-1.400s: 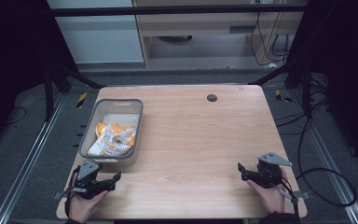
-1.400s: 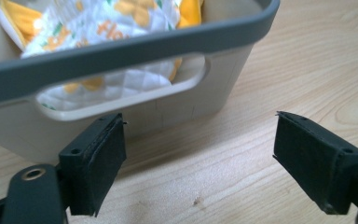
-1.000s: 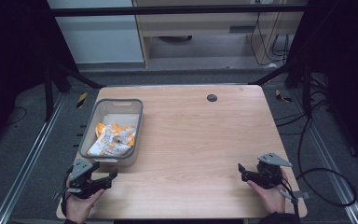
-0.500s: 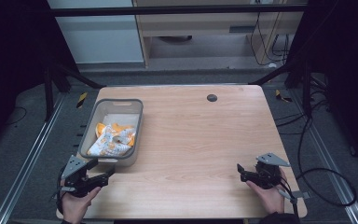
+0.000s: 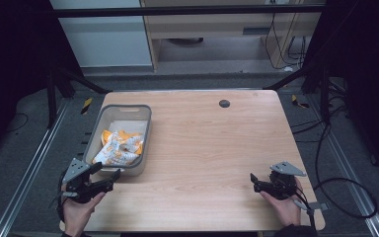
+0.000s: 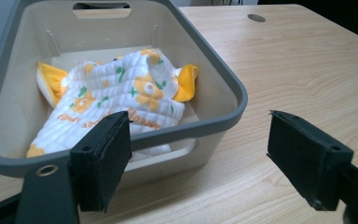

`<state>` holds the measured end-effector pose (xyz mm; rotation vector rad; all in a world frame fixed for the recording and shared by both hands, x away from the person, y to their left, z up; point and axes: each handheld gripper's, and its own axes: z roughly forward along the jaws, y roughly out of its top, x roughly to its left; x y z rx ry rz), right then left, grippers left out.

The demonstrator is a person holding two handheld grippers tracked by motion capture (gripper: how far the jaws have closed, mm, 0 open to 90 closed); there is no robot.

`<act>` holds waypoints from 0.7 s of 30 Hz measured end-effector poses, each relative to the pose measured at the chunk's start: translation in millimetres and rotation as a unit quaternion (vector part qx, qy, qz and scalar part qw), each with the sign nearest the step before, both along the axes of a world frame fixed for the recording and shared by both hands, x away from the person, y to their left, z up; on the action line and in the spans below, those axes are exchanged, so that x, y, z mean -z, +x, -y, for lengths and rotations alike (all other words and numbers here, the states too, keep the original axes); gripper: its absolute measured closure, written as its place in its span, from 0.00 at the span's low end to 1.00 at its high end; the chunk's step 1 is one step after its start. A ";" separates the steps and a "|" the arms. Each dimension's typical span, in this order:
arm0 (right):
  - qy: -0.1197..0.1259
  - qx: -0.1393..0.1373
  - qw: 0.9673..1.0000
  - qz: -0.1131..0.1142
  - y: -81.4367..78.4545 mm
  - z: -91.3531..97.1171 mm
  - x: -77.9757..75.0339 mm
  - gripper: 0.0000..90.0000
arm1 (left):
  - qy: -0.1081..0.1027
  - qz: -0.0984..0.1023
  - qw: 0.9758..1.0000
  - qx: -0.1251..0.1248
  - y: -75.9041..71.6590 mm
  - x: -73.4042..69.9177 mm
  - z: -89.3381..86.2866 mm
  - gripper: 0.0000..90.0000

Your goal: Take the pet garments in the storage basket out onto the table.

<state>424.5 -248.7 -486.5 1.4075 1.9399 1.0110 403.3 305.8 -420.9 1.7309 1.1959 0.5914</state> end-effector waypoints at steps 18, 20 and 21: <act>-0.005 0.004 1.000 0.003 0.0 -0.5 0.8 0.13 | 0.002 0.012 1.000 0.005 21.0 -33.3 -7.5 0.24; -0.007 0.002 1.000 0.003 0.3 -0.3 0.9 0.13 | 0.001 0.008 1.000 0.003 24.1 -35.5 -8.3 0.24; -0.006 0.002 1.000 0.002 0.5 -0.3 0.8 0.13 | 0.002 0.008 1.000 0.003 25.8 -36.6 -8.4 0.24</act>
